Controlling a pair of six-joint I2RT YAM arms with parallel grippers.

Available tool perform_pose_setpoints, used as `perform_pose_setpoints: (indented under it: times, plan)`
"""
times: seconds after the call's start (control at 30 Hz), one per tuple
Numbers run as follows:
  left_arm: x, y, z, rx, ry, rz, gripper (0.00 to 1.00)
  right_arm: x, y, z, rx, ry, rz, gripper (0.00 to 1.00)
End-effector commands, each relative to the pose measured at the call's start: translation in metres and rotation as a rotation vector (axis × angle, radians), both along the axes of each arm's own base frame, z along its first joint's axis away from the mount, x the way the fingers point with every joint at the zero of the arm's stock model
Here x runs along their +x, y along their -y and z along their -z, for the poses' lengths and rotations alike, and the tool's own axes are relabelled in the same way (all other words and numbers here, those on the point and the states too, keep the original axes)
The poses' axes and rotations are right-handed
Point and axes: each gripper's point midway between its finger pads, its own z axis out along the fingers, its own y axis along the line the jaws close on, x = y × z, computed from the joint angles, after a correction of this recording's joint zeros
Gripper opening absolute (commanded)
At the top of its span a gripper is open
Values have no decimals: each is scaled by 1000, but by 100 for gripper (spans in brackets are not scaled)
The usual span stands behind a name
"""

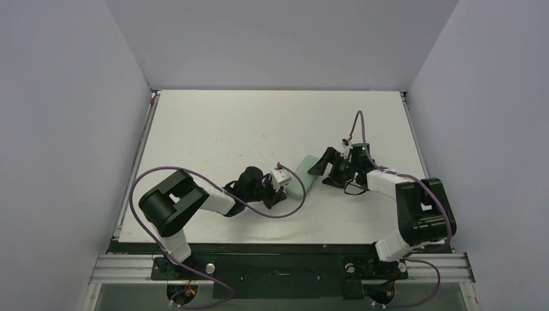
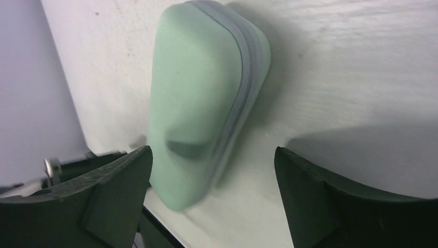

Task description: Open the umbrella

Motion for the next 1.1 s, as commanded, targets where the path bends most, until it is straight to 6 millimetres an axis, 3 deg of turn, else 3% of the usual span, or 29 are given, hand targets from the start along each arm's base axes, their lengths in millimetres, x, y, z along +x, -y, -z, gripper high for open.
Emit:
perform_pose_setpoints:
  times: [0.0, 0.1, 0.23, 0.37, 0.53, 0.7, 0.9, 1.07]
  plan:
    - [20, -27, 3, 49, -44, -45, 0, -31, 43, -14, -187, 101, -186, 85]
    - [30, -37, 2, 53, -43, -32, 0, -44, 55, -37, -230, 186, -355, 86]
    - [36, -38, 0, 60, 6, 36, 0, -30, 68, -85, -360, 476, -634, 87]
    - [33, -34, -2, 54, 40, 109, 0, -15, 65, -99, -508, 694, -979, 87]
    - [39, -30, -3, 59, 72, 128, 0, -8, 53, -89, -577, 938, -1389, 88]
    - [40, -29, -3, 69, 101, 153, 0, -3, 21, -71, -567, 1174, -1716, 89]
    - [39, -30, -1, 79, 118, 178, 0, 14, -9, -51, -527, 1233, -1851, 89]
    - [40, -28, 1, 83, 133, 196, 0, 18, -15, -32, -531, 1259, -1952, 90]
